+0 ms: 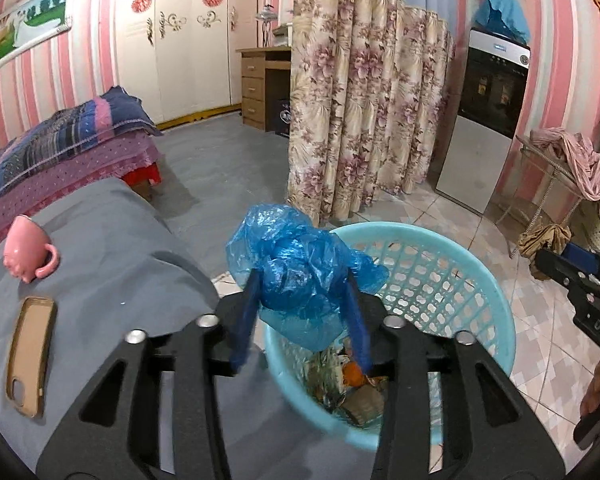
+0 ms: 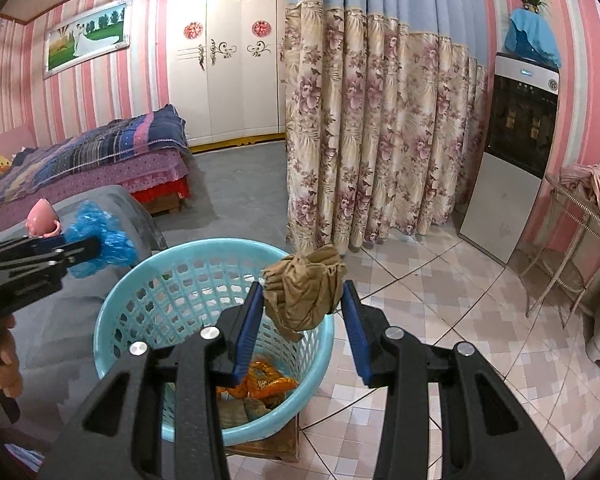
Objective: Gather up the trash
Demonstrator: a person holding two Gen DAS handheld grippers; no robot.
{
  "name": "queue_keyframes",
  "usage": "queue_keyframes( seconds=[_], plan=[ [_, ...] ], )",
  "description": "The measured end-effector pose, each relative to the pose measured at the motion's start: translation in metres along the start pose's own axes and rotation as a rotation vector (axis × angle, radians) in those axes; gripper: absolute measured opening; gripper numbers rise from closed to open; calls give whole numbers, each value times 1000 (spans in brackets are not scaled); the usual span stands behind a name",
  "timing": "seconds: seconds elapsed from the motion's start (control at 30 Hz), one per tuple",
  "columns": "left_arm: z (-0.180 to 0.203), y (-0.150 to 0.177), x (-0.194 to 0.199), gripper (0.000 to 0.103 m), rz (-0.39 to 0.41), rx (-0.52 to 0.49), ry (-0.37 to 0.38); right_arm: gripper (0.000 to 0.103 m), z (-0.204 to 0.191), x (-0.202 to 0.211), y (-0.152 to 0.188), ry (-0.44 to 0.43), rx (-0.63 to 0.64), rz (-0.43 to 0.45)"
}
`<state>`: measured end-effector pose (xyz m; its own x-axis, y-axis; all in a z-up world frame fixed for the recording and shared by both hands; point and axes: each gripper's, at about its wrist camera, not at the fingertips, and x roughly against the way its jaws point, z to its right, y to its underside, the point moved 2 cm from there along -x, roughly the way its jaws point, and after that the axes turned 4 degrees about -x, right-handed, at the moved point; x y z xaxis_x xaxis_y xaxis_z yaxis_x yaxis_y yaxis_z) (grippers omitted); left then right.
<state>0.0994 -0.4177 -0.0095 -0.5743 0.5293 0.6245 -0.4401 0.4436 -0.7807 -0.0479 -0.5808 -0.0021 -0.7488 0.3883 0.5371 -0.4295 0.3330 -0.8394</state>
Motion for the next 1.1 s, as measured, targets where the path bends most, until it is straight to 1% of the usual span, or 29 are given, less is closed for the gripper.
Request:
queue_keyframes(
  seconds=[0.03,0.07,0.17,0.27,0.43,0.57,0.73,0.77,0.83,0.87,0.9,0.93,1.0,1.1],
  plan=[
    [-1,-1,-4,63,-13,6,16,40,0,-2,0,-2,-1,0],
    [-1,-3,-7,67,-18,8,14,40,0,-1,1,-1,1,-1],
    [-10,-5,-9,71,-27,8,-14,40,-5,-4,4,-7,5,-6],
    [-31,-5,-1,79,-9,61,-37,40,-10,-8,6,-13,10,-14],
    [-61,4,17,83,5,109,-99,40,-22,-17,9,-27,-4,-18],
    [-82,13,40,93,28,134,-160,41,-36,-25,12,-36,-7,-21],
    [-95,20,58,95,44,141,-201,43,-55,-37,12,-41,0,-29],
    [-98,21,62,96,49,143,-210,45,-59,-40,12,-40,5,-36],
    [-103,23,69,97,58,153,-217,54,-67,-48,11,-49,13,-66],
    [-106,23,73,97,62,156,-223,65,-69,-48,10,-50,12,-70],
    [-109,23,77,97,66,155,-230,72,-70,-47,9,-48,10,-68],
    [-112,23,81,97,66,151,-236,75,-72,-45,8,-30,2,-54],
    [-115,23,86,97,68,142,-245,90,-74,-43,7,-32,-20,-41],
    [-121,24,99,97,81,132,-264,96,-77,-42,5,-50,-47,-45]
  ],
)
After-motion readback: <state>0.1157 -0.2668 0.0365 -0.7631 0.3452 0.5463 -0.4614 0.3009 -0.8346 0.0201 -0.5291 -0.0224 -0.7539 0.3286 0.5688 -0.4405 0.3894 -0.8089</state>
